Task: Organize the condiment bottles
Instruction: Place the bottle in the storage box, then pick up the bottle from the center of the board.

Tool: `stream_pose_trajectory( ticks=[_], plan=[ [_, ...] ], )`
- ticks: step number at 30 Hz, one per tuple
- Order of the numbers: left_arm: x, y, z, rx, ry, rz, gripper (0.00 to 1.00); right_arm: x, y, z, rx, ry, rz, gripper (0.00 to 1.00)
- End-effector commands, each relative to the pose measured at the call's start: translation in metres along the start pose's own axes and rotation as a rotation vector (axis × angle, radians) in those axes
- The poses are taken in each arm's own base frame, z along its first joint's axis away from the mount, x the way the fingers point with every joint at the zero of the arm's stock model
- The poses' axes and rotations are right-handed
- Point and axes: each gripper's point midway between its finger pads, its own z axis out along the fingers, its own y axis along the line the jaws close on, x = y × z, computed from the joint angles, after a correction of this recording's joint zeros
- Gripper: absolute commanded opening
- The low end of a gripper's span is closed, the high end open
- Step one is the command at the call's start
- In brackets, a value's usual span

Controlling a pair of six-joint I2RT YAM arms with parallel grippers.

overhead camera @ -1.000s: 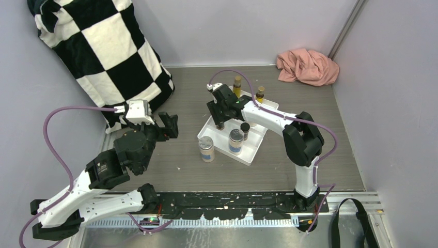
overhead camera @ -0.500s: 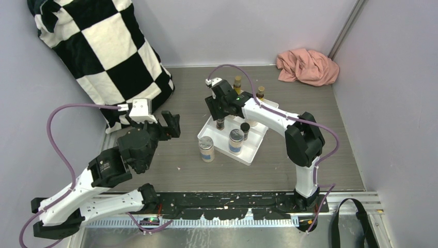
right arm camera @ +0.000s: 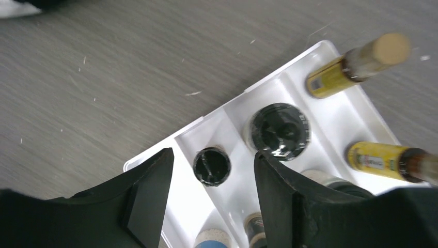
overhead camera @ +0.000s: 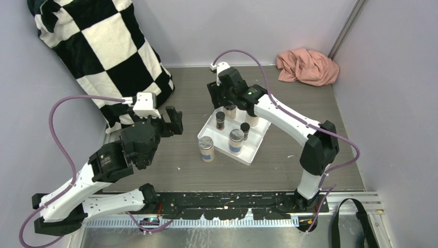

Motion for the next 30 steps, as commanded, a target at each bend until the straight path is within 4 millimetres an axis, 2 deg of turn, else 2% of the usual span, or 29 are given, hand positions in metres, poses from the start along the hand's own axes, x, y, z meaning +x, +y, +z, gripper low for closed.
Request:
stream_pose_trajectory(
  ticks=[1,4,6,10,13,17,25,30],
  plan=[
    [0.000,-0.004,0.001,-0.014,0.060,0.034,0.87,-0.075,-0.038,-0.061,0.120,-0.236,0.063,0.65],
    [0.019,-0.015,0.007,-0.029,0.169,0.121,0.90,-0.090,-0.081,-0.085,0.215,-0.300,0.162,0.66],
    [0.037,-0.024,0.013,-0.036,0.254,0.194,0.92,-0.091,-0.108,-0.099,0.286,-0.320,0.218,0.68],
    [0.082,-0.044,0.028,-0.055,0.444,0.361,0.95,-0.079,-0.154,-0.117,0.419,-0.305,0.305,0.74],
    [0.112,-0.053,0.034,-0.056,0.568,0.446,1.00,-0.068,-0.173,-0.123,0.469,-0.298,0.356,0.80],
    [0.149,-0.064,0.040,-0.008,0.734,0.428,1.00,-0.056,-0.182,-0.117,0.439,-0.301,0.444,0.81],
    [0.164,-0.061,0.048,0.029,0.801,0.267,1.00,-0.041,-0.178,-0.101,0.397,-0.279,0.463,0.81],
    [0.175,-0.070,0.048,0.089,0.849,0.156,1.00,-0.034,-0.178,-0.094,0.400,-0.262,0.459,0.82]
  ],
)
